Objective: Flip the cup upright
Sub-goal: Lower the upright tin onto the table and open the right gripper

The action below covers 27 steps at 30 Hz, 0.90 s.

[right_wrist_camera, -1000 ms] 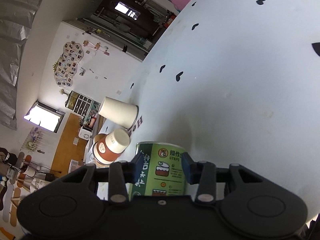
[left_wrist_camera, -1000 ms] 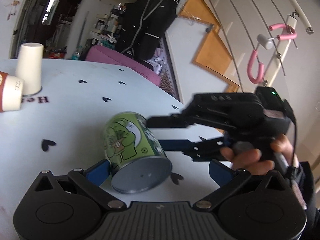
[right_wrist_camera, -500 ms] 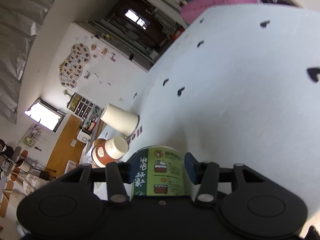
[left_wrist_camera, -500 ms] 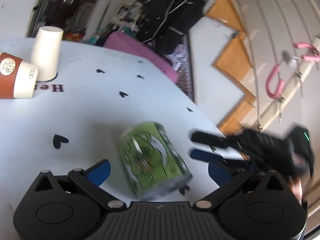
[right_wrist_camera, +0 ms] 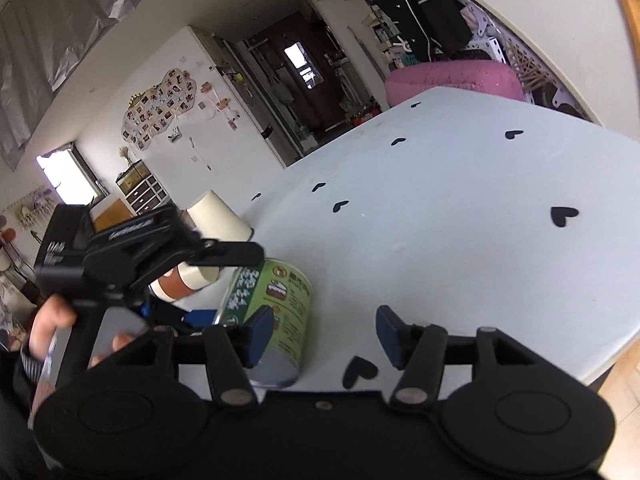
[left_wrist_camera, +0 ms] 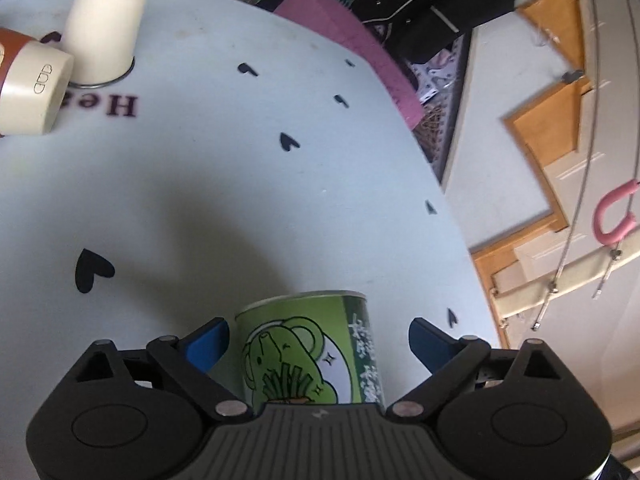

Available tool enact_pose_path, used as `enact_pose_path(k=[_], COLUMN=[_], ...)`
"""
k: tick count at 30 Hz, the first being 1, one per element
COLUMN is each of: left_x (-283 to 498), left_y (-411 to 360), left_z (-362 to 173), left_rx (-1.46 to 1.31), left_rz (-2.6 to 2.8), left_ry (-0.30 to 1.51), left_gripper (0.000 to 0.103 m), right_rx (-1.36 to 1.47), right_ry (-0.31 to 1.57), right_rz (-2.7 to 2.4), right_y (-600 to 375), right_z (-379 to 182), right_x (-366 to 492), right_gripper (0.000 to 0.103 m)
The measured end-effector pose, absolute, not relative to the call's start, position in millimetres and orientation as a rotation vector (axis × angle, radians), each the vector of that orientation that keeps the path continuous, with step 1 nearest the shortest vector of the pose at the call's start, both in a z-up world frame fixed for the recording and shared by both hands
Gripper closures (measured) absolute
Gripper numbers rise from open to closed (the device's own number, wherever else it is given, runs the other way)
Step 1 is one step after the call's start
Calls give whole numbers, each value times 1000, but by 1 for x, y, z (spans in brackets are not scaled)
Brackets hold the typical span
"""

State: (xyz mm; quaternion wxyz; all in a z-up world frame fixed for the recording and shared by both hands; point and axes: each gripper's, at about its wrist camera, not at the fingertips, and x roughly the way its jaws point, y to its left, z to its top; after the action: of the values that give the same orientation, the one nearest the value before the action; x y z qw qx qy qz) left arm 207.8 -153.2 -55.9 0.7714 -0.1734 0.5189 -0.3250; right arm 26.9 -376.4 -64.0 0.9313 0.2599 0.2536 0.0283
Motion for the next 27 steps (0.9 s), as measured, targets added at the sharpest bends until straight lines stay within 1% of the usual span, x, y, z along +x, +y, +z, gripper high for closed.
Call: enact_pose_path(k=[1, 3, 5, 8, 12, 15, 17, 20, 22, 24, 27], left_x=[209, 210, 210, 205, 190, 173, 162, 150, 144, 138, 135], left_y=[-154, -153, -153, -154, -154, -160, -169, -186, -195, -202, -216], left_z=[-58, -60, -59, -52, -35, -22, -16, -13, -13, -12, -9], left_rx=[-378, -387, -376, -379, -356, -270, -179, -62, -11, 43, 100], left_rz=[-697, -689, -689, -692, -722, -734, -730, -738, -740, -737, -749], left_ry=[1126, 1122, 1109, 1061, 935, 830, 774, 731, 716, 701, 705], left_gripper=[10, 21, 28, 29, 29, 29, 29, 29, 29, 29, 29], right_rx=[521, 498, 482, 449, 397, 357, 309, 178, 67, -59, -173], right_ry=[518, 516, 516, 509, 485, 462, 444, 414, 391, 375, 380], right_rz=[56, 55, 54, 57, 64, 81, 84, 48, 7, -40, -43], right_y=[-375, -374, -373, -370, -366, -360, -353, -337, -324, -311, -301], right_z=[-64, -64, -64, -63, -58, -54, -51, -52, -56, -65, -75], right_x=[25, 24, 23, 19, 14, 9, 7, 6, 7, 11, 20], right_gripper=[44, 44, 44, 44, 44, 43, 41, 34, 27, 24, 22])
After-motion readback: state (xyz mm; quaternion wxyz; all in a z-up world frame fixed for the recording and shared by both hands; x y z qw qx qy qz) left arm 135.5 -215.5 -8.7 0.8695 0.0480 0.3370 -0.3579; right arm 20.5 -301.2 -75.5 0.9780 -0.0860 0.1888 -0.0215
